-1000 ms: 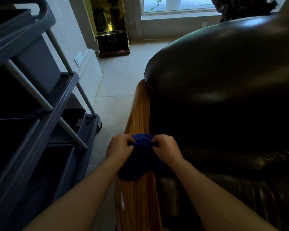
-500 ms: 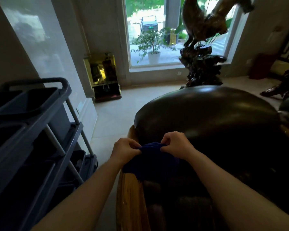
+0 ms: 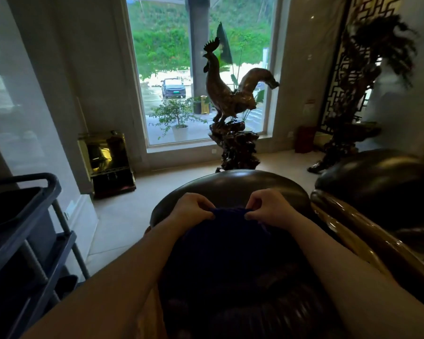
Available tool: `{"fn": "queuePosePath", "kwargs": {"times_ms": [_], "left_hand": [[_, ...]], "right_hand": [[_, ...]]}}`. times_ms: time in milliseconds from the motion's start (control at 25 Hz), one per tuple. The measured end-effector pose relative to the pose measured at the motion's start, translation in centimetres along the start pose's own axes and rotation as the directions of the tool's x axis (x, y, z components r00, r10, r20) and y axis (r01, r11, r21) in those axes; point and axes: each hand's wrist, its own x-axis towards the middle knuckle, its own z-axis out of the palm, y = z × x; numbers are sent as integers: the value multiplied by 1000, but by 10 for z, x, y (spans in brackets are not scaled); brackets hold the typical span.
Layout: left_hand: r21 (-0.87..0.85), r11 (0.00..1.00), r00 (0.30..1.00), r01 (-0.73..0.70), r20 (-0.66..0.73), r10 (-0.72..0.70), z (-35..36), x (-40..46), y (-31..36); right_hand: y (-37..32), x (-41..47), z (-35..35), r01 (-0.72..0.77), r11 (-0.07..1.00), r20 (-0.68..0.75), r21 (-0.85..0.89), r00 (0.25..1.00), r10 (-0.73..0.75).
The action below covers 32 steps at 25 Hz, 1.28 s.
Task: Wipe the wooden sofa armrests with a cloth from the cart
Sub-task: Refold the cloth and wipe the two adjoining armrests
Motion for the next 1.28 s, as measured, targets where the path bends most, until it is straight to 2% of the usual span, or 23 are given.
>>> {"fn": "queuePosePath", "kwargs": {"times_ms": [160,280,560,960,1280], "left_hand": [[35,995,995,-93,23,92,64,-1,83],[58,987,989,-149,32,147,128,-1,141],[32,978,978,-206,50,205,250,10,234],[28,974,962,-227,165,219,361,94,300],[54,986,976,-159,158,149,437,168,336]], "right_hand": [[45,-62,-80,-44,999,-55,13,998,44],[90,-106,-141,-56,998,-97,-40,994,52],[186,-172,-241,-109,991,-105,-75,989,101],[315,-170,-304,-211,977,-144,-20,968,206],[420,-135,-339,-238,971,-86,-5,968,237]]}}
